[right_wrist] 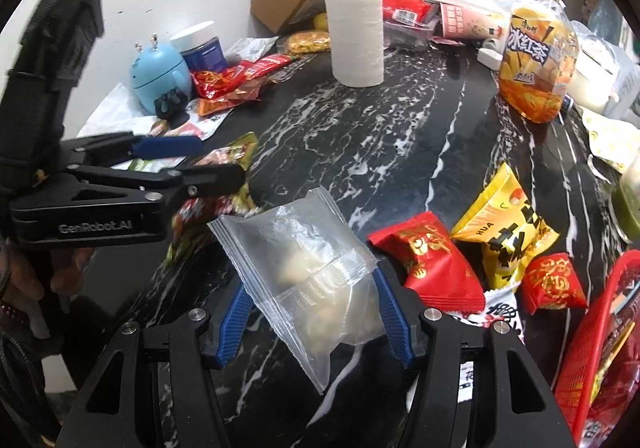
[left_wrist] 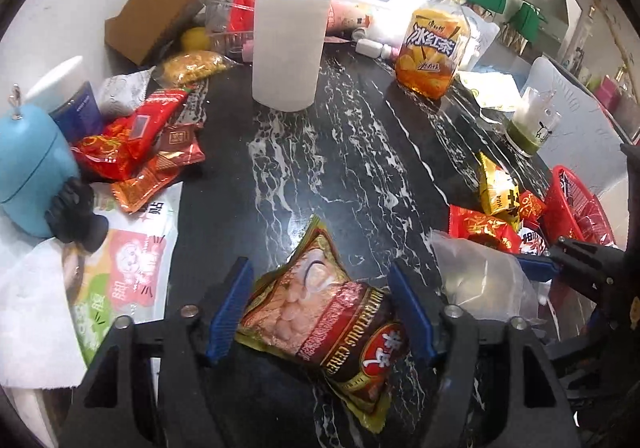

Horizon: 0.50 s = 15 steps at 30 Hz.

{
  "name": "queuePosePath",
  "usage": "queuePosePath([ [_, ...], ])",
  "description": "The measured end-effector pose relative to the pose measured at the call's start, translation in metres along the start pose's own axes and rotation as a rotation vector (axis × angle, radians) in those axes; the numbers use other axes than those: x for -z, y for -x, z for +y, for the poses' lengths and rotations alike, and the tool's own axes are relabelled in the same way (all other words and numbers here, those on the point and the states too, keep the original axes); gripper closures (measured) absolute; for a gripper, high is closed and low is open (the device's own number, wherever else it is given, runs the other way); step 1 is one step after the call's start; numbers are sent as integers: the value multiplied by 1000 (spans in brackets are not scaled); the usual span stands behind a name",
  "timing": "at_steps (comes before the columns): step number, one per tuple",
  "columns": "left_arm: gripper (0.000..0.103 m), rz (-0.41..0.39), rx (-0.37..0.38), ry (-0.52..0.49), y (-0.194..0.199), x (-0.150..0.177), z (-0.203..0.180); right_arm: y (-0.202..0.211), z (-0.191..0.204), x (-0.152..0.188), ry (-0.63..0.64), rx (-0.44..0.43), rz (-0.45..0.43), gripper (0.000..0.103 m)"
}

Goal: Organize snacks
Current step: 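Lift the cereal bag with the left tool while the right tool lifts the zip bag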

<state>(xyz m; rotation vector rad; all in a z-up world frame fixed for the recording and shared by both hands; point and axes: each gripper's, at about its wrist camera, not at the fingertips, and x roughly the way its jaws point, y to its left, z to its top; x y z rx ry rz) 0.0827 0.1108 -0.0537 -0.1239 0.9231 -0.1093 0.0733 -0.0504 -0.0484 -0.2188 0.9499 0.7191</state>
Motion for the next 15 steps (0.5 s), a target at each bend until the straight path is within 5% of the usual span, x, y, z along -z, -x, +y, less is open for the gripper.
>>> queuePosePath([
  [10, 3, 83, 25, 54, -20, 10, 3, -6, -4, -1, 0, 7, 10, 44],
  [15, 1, 90, -63, -7, -19, 20, -10, -7, -3, 3, 9, 14, 17, 44],
])
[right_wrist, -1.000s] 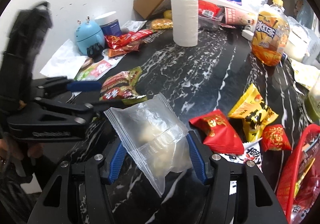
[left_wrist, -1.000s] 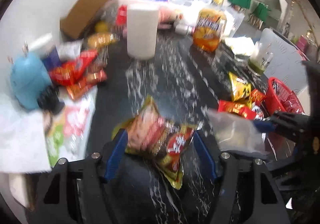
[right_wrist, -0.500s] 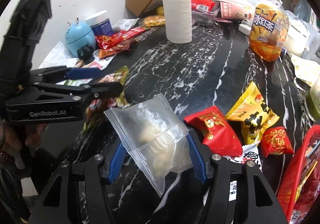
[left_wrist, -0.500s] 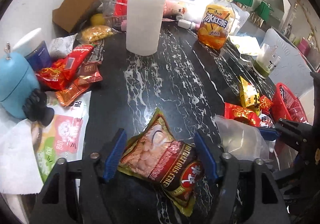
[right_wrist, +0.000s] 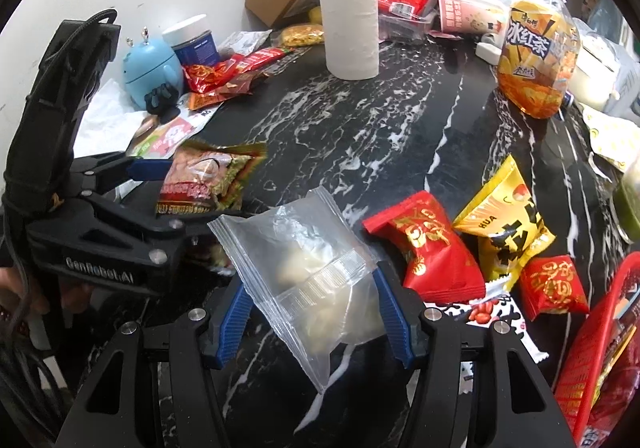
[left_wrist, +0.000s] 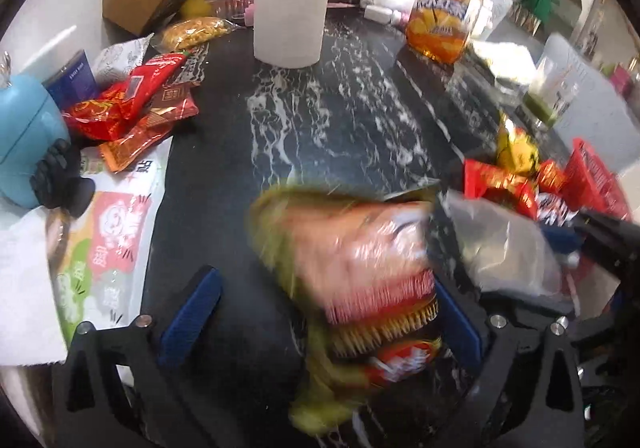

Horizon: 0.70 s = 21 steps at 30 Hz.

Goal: Organize snacks
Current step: 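Lift the cereal bag with the left tool while the right tool lifts the zip bag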

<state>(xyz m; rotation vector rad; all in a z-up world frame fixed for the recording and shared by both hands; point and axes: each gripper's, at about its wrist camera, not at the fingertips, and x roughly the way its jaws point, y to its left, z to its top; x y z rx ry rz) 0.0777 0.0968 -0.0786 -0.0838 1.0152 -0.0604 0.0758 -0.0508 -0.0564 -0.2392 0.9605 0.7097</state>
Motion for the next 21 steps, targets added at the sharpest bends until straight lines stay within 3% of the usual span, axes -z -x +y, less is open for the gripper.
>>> queuePosePath([
  [2, 1, -11, -1, -9, 1, 4, -1, -1, 0, 3, 0, 4, 4, 44],
  [4, 5, -48, 47, -5, 6, 8, -1, 0, 0, 4, -1, 6, 5, 44],
  [5, 20, -66, 63, -1, 8, 8, 0, 1, 0, 6, 0, 6, 3, 44],
  [6, 25, -76, 56, -3, 10, 8, 0, 1, 0, 7, 0, 5, 2, 44],
  [14, 25, -84, 119, 17, 9, -6, 3, 5, 2, 9, -4, 7, -3, 44],
  [21, 25, -49, 120, -56, -2, -13, -7, 5, 2, 8, -3, 14, 1, 44],
])
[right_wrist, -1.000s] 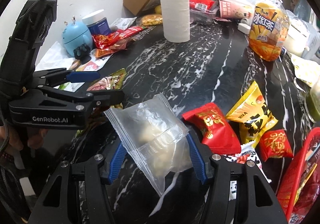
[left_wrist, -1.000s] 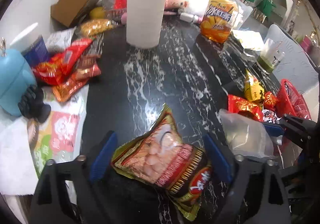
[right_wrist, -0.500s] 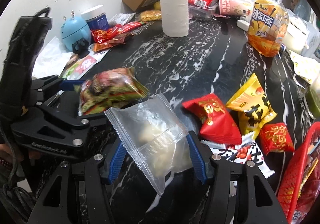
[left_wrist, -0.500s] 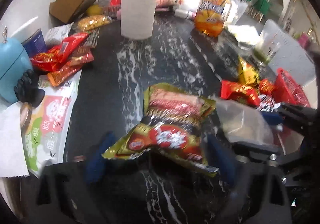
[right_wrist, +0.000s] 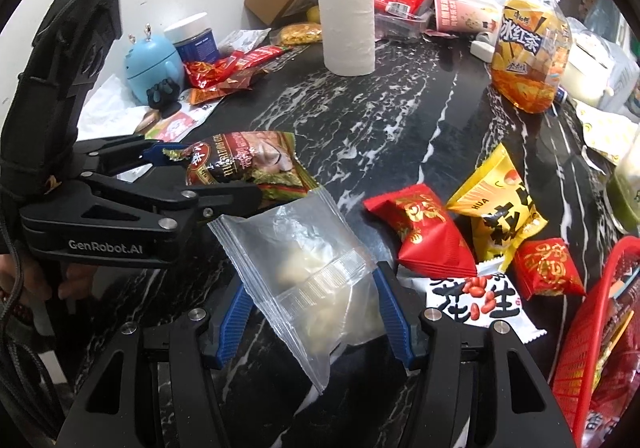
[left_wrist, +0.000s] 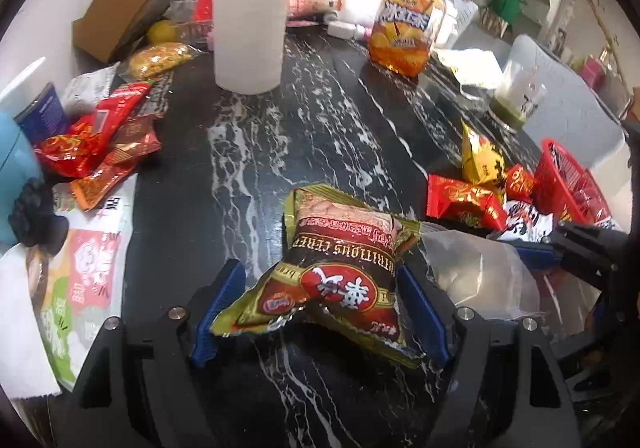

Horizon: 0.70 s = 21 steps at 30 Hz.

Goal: Organize snacks
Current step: 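Lift the cereal bag with the left tool while the right tool lifts the zip bag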

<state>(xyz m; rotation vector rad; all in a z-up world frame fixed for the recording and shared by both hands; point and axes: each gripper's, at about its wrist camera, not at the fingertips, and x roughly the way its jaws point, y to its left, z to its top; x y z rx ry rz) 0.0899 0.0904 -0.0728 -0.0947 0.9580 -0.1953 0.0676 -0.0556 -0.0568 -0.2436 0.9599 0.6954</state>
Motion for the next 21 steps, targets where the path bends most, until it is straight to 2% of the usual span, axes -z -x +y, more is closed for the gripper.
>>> queuePosePath([
  [5, 27, -5, 11, -29, -4, 0, -3, -1, -2, 0, -5, 10, 7, 44],
  [6, 36, -11, 10, -33, -4, 0, -4, -2, -3, 0, -7, 10, 9, 44],
  [9, 51, -23, 22, -43, -2, 2, -6, -3, -3, 0, -7, 11, 10, 44],
  [17, 52, -32, 33, 5, 11, 9, 1, 2, 0, -2, -10, -8, -15, 44],
  [21, 52, -49, 13, 18, 24, 14, 3, 5, 7, -3, 5, -16, -29, 44],
])
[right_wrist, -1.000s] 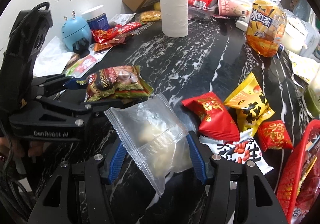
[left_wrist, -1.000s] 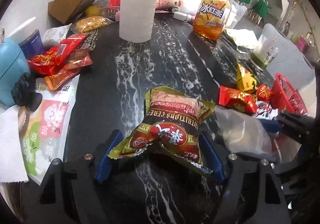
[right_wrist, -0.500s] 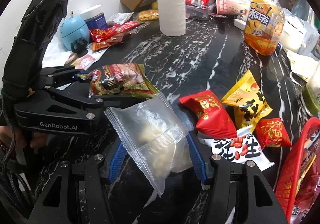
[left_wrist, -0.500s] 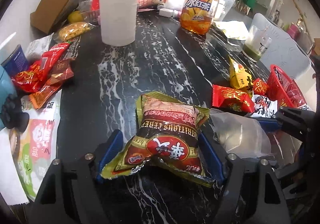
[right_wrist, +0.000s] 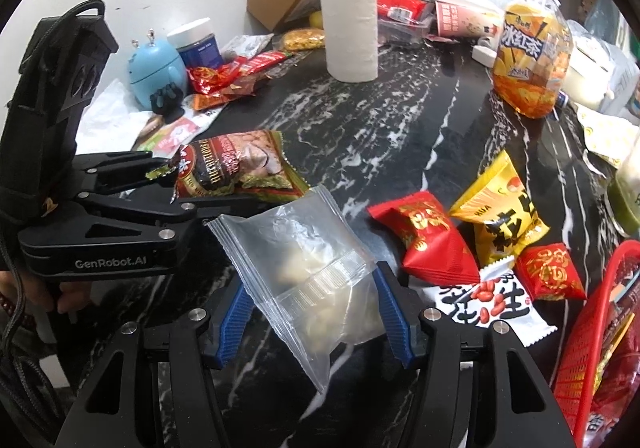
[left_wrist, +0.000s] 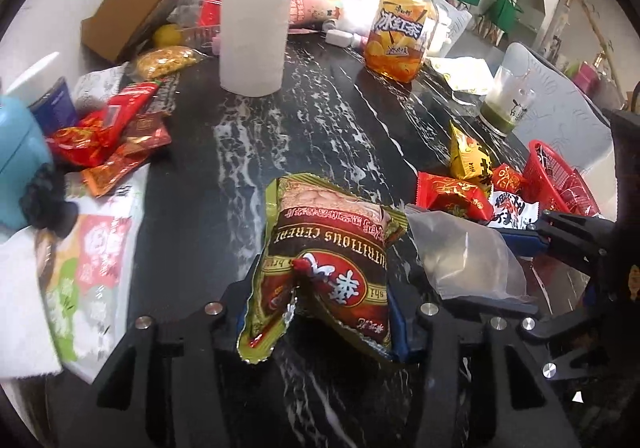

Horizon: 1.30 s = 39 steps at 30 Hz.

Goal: Organize snacks
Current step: 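Lift the cereal bag with the left tool while the right tool lifts the zip bag, then carry both bags over the red basket and open both tools to drop them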

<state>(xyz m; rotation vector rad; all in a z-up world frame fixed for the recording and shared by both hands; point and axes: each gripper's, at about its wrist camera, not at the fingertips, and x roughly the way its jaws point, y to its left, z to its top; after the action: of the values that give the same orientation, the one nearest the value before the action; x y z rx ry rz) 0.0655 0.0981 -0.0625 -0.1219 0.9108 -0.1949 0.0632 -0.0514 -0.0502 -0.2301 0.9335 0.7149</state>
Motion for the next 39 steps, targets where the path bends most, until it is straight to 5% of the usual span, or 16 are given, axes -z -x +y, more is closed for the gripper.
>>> queuePosePath([
  [20, 52, -114, -35, -8, 76, 34, -28, 58, 35, 27, 37, -5, -121, 44],
  [28, 52, -145, 24, -88, 86, 34, -62, 88, 31, 55, 2, 46, -153, 44],
  [39, 52, -108, 208, -229, 65, 22, -132, 128, -10, 94, -148, 173, -174, 44],
])
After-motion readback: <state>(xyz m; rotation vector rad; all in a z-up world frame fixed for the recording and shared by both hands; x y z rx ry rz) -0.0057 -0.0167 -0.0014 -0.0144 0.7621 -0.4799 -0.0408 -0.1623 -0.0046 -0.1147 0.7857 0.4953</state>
